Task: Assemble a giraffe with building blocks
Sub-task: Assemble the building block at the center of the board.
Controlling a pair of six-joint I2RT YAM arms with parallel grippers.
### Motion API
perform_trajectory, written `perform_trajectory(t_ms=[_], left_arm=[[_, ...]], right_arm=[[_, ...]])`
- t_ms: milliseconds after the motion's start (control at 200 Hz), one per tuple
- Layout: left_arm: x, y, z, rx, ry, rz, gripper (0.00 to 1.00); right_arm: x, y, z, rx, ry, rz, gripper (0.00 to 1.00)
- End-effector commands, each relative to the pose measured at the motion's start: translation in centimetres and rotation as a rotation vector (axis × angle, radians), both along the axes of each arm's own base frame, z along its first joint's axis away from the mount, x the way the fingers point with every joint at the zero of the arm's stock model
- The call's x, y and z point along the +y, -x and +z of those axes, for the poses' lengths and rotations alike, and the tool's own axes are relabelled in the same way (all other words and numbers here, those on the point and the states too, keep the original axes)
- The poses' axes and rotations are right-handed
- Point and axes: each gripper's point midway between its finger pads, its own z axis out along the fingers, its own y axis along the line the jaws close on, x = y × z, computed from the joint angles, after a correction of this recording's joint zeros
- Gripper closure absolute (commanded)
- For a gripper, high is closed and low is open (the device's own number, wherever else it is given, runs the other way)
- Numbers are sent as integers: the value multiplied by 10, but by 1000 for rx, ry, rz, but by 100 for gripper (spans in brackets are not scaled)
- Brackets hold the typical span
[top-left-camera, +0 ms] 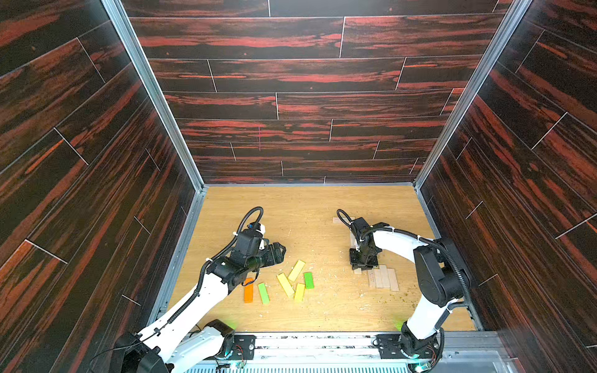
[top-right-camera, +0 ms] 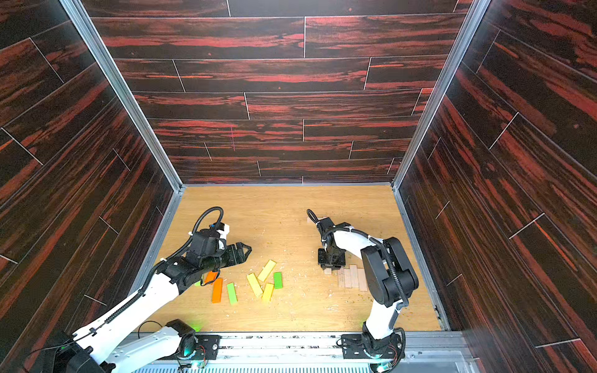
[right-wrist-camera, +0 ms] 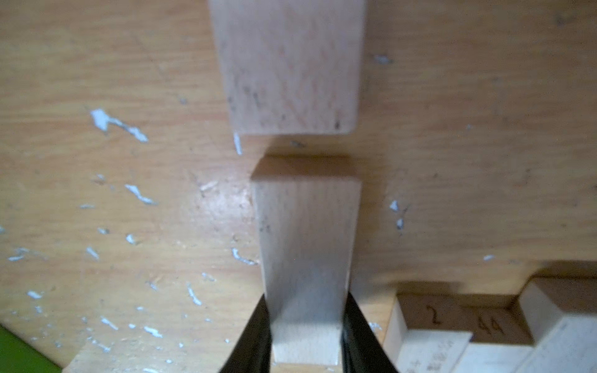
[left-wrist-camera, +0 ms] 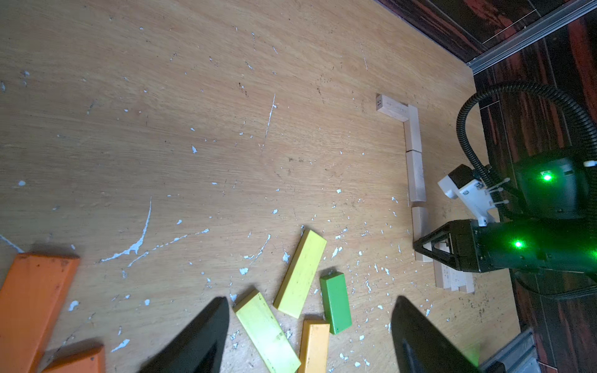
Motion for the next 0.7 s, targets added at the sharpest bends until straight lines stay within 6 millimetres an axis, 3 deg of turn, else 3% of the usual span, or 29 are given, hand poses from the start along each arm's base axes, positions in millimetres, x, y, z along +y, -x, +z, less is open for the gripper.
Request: perform_trajectory(t_ms=[0,692], left_arm=[[2,-3,5,-15,-5,10,18],[3,-4,7,-20,-10,12,19]], right_arm=[[2,-1,-13,26,10,15,75],[-2,-9,-19,24,56,22,69]])
